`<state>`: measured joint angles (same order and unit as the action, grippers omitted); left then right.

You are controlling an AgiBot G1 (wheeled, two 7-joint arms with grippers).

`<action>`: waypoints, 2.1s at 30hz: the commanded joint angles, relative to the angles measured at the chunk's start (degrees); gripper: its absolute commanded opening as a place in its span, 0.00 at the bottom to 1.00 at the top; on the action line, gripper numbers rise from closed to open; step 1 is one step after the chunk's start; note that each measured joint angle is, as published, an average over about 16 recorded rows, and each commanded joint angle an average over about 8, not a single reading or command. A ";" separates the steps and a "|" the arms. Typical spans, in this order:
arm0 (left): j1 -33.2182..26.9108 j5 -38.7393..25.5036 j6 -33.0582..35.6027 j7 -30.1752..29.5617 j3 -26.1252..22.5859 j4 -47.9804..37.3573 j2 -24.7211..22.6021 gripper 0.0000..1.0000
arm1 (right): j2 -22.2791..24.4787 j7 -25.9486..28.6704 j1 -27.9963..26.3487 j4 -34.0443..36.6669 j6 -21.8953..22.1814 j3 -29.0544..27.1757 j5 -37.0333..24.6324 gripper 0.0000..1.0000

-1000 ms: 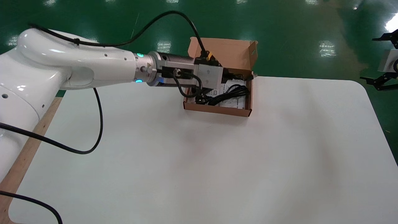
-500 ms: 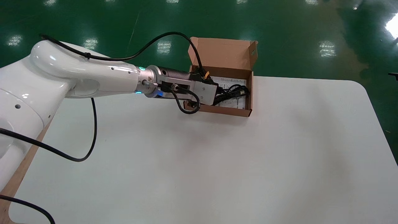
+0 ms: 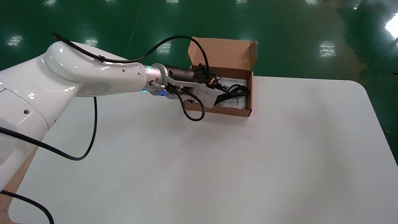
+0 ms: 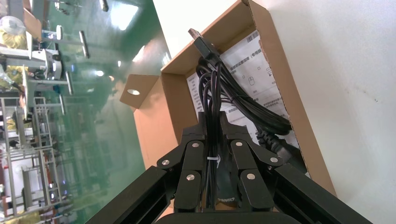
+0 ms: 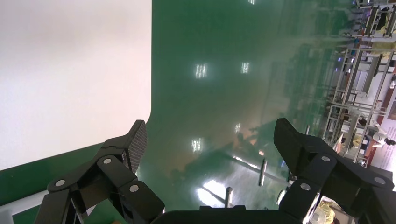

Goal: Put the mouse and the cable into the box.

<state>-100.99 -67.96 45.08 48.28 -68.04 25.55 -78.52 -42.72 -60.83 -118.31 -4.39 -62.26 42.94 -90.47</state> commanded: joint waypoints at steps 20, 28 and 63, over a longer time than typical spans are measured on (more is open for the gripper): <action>-0.02 0.26 -0.27 -0.04 -0.39 0.18 0.02 1.00 | 0.00 0.12 0.06 -0.21 -0.13 0.07 -0.10 1.00; 0.32 0.42 0.21 -0.55 0.22 0.53 0.40 1.00 | 0.04 0.69 0.57 -0.75 -0.27 -0.19 0.36 1.00; 21.86 14.57 22.47 -32.77 28.76 26.70 24.15 1.00 | 4.26 39.72 31.50 -38.43 -13.02 -14.91 26.92 1.00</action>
<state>-79.11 -53.39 67.57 15.49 -39.25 52.27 -54.36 -38.46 -21.08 -86.78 -42.85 -75.30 28.02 -63.52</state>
